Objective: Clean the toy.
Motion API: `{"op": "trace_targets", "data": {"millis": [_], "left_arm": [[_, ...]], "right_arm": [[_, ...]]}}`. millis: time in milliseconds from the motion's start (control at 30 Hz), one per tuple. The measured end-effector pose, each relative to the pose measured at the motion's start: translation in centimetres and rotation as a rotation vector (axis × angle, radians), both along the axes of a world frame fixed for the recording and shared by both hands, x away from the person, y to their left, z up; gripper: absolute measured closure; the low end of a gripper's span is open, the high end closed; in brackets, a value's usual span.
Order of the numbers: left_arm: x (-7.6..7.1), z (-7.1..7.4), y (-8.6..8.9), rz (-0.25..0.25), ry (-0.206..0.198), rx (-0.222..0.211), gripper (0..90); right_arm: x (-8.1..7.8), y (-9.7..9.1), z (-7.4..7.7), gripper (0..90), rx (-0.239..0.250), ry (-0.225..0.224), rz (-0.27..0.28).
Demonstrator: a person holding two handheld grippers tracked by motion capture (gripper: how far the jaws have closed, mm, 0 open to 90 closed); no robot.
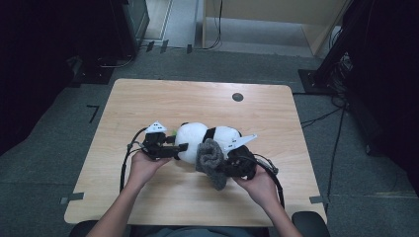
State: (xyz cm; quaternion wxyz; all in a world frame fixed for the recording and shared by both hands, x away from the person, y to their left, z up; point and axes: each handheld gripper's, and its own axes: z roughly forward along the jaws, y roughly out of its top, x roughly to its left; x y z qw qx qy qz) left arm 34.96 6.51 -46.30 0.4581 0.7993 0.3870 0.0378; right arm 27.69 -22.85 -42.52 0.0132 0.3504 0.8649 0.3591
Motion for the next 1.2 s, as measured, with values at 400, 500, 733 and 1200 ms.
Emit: {"op": "trace_targets", "data": {"millis": [400,500,733,1200], "left_arm": [[0.0,0.0,0.0,-0.002,0.003,0.002,38.6],[0.0,0.0,0.0,-0.002,0.003,0.001,38.6],[0.0,0.0,0.0,0.003,0.008,-0.003,38.7],[0.0,0.1,-0.1,0.006,0.010,-0.004,38.8]], "right_arm": [[-0.4,-3.3,0.5,77.1,-0.036,0.004,-0.058],[-0.5,-3.7,0.6,77.2,-0.039,-0.004,-0.067],[-1.0,-2.3,1.5,77.7,-0.006,-0.014,-0.012],[-0.1,4.2,0.7,77.8,0.045,0.009,0.135]]}}
